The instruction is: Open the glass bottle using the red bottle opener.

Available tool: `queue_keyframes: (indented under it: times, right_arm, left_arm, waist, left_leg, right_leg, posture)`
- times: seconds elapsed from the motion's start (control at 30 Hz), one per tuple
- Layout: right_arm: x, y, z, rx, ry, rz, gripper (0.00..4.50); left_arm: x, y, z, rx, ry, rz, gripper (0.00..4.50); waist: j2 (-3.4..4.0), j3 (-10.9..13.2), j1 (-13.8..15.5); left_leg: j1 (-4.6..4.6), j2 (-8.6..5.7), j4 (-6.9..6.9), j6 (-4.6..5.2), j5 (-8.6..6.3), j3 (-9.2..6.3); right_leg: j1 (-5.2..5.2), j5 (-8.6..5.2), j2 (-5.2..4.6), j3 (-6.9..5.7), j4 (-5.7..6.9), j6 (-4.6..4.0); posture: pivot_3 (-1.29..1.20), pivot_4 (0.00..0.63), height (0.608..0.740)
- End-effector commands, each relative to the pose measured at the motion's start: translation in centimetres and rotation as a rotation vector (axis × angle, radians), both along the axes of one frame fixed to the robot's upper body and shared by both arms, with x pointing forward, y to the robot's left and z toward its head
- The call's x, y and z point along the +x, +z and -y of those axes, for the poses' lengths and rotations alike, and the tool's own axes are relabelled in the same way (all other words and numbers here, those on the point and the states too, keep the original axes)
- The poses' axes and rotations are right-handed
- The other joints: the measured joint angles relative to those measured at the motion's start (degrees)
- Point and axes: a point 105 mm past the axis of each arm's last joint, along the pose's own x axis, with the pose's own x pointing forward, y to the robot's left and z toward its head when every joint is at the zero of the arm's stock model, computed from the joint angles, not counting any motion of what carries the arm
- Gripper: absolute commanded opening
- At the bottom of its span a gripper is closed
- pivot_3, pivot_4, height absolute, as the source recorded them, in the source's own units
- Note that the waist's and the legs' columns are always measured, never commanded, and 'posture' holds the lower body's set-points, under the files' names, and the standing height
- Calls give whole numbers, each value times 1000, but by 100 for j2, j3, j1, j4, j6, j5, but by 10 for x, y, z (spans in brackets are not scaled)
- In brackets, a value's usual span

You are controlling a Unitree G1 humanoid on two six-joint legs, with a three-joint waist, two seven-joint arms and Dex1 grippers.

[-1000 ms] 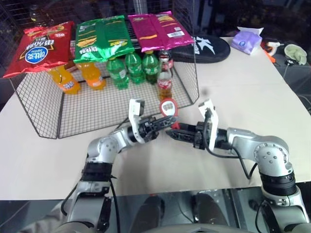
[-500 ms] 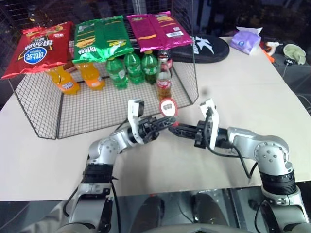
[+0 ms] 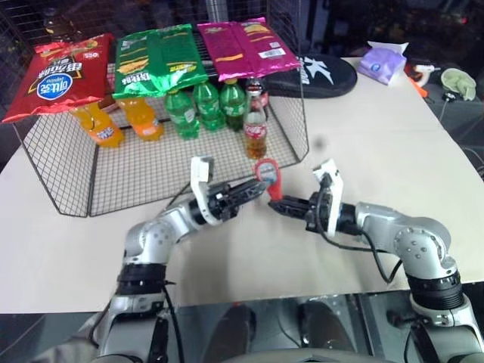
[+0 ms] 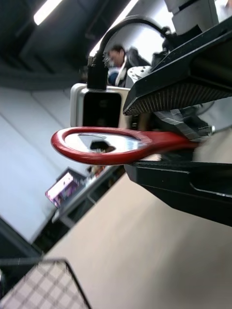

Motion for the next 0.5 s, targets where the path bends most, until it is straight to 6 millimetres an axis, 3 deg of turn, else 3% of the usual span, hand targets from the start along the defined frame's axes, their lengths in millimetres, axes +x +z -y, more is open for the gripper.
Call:
queue_keyframes:
  times: [0.03,0.17,0.27,0.33,0.5]
  right_arm:
    - [19,4,42,-2,-183,43,0]
    - [25,-1,69,-25,-302,47,0]
    - [28,-4,87,-26,-392,51,0]
    - [31,-3,95,-19,-453,67,0]
    - [33,-2,99,0,-511,88,0]
  left_arm:
    - [-9,21,-16,-1,43,80,1471]
    - [2,16,-33,77,211,112,1471]
    - [39,2,-41,298,556,212,1471]
    - [49,-5,-33,391,629,245,1471]
    - [61,2,-15,445,685,376,3072]
  waist:
    - [0,0,25]
    - [1,0,34]
    - [1,0,51]
    - [0,-1,90]
    - [0,-1,152]
  left_leg:
    - [0,-2,0,0,0,1]
    - [1,0,-2,0,0,0]
    - [2,0,-2,0,0,5]
    - [2,-1,-1,0,0,6]
    - [-1,-1,-3,0,0,13]
  right_leg:
    - [1,0,-1,0,0,0]
    - [0,0,-1,0,0,0]
    - [1,0,-1,3,0,0]
    - [2,0,-2,4,0,0]
    - [-4,0,0,9,0,1]
  posture:
    - [0,150,740]
    - [0,150,740]
    - [0,150,740]
    - [0,150,740]
    - [0,150,740]
